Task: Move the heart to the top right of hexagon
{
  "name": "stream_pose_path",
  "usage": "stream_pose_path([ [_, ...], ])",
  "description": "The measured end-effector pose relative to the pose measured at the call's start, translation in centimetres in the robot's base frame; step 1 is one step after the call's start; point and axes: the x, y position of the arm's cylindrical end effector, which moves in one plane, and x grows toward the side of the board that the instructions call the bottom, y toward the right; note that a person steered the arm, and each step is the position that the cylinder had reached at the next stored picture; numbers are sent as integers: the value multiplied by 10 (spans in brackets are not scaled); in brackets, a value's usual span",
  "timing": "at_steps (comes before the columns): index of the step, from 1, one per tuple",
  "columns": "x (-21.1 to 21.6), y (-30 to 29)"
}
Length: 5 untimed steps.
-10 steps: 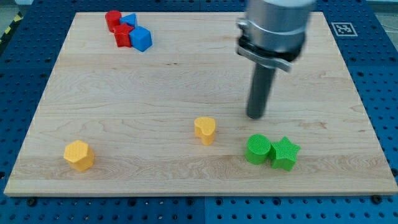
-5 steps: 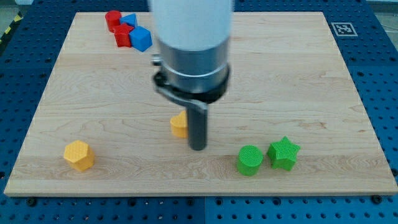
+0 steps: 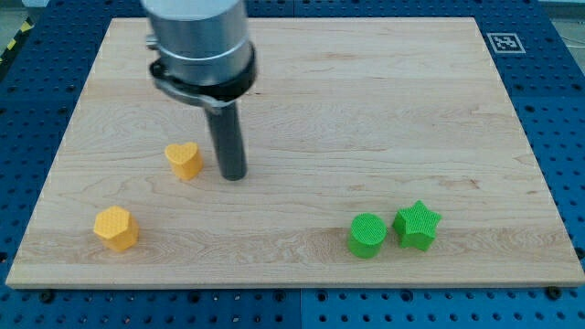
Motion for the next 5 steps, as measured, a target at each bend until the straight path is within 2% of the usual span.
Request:
stream_pose_path([
  [2, -18, -29],
  [4, -19, -130],
  [5, -45, -134],
])
